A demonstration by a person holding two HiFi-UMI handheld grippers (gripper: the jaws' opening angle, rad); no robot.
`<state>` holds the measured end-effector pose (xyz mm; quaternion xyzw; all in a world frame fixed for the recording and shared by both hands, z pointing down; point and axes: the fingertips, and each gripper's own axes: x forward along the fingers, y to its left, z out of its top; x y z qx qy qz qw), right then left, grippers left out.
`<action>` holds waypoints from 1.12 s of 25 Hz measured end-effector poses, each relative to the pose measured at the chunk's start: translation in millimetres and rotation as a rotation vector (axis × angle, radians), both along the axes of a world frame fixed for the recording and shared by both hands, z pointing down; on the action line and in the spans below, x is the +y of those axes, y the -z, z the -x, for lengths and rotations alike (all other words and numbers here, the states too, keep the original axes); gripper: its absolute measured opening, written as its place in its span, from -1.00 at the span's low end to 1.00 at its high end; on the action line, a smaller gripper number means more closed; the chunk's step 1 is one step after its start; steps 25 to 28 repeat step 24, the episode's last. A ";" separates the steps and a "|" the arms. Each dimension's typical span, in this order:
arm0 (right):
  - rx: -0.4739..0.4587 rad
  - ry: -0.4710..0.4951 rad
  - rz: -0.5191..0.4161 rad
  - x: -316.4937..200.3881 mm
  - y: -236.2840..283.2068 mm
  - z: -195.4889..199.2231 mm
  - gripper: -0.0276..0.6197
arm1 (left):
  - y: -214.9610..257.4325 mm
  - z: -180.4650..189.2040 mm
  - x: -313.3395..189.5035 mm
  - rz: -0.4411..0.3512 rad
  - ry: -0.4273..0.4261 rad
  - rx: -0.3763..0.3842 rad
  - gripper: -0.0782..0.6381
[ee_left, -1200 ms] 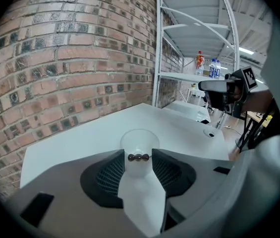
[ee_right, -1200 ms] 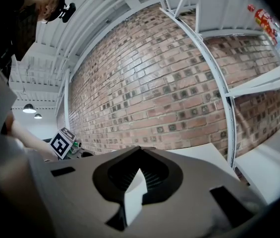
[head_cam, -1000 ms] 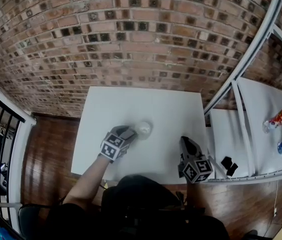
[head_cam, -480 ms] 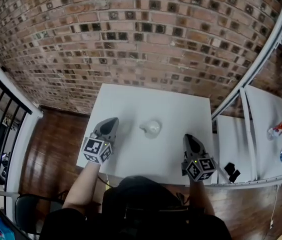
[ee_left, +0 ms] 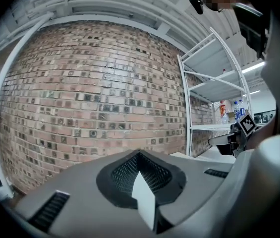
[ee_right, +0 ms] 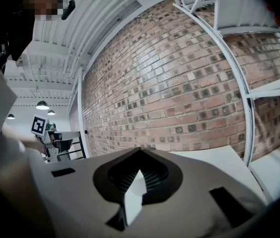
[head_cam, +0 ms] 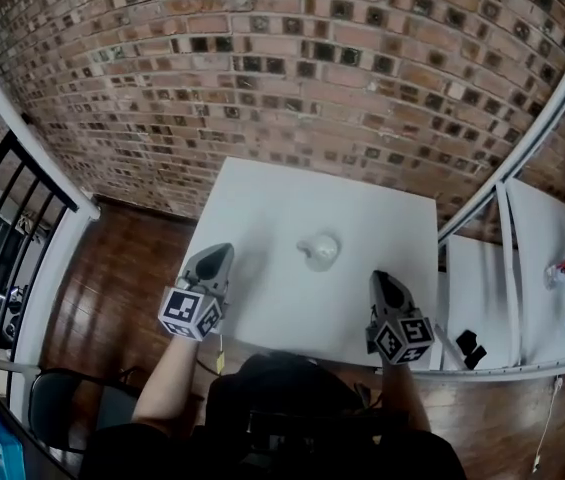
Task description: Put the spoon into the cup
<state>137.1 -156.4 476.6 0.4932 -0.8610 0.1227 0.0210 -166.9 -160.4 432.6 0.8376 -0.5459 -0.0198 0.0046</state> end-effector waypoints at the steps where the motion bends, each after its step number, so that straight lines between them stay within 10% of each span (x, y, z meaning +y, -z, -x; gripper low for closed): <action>1: 0.004 0.004 0.003 0.7 -0.8 1.8 -0.91 | -0.8 3.9 3.9 0.005 0.006 -0.004 -0.77; 28: 0.020 -0.015 0.002 12.5 -7.3 -1.1 -0.91 | -15.0 24.8 20.9 0.033 0.050 0.020 -0.77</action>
